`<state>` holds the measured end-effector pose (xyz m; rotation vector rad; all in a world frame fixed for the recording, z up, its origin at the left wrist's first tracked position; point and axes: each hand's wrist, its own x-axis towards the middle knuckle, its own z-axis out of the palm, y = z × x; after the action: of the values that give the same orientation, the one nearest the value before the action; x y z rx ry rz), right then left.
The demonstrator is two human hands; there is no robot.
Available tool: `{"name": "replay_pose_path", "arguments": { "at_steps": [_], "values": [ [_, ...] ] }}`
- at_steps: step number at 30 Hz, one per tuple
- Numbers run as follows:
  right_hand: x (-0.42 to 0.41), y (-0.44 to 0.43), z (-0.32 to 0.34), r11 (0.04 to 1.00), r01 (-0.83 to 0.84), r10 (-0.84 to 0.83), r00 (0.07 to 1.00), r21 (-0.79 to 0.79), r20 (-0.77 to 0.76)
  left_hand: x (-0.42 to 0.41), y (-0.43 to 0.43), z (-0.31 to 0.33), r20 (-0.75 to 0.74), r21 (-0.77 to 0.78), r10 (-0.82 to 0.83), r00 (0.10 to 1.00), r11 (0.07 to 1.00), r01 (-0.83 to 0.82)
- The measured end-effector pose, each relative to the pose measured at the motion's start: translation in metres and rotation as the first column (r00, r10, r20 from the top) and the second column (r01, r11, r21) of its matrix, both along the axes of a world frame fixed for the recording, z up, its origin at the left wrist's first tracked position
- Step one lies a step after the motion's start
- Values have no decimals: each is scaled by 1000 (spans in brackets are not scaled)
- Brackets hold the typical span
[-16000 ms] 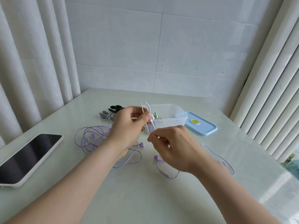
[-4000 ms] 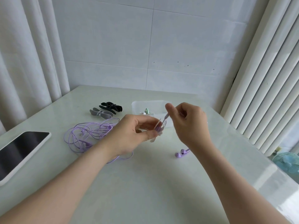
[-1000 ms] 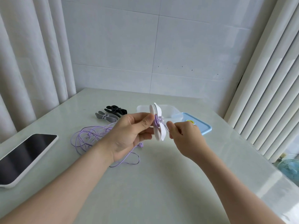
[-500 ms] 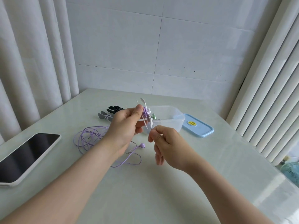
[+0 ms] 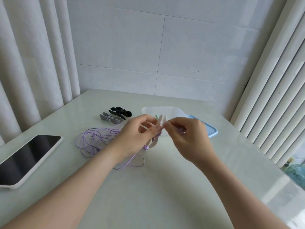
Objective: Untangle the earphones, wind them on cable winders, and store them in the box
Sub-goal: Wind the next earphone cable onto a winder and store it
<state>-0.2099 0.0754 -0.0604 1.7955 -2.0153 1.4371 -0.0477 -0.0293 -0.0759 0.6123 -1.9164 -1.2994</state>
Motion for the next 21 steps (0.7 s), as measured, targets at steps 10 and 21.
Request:
{"name": "replay_pose_path", "arguments": {
  "at_steps": [10,21],
  "values": [
    [-10,-1,1,996,-53,78,893,-68,444,0,3,-2,84,-53,-109,990,992,114],
    [-4,-2,-4,916,-344,115,716,205,689,-1,1,-4,-204,246,-204,958,936,251]
  ]
}}
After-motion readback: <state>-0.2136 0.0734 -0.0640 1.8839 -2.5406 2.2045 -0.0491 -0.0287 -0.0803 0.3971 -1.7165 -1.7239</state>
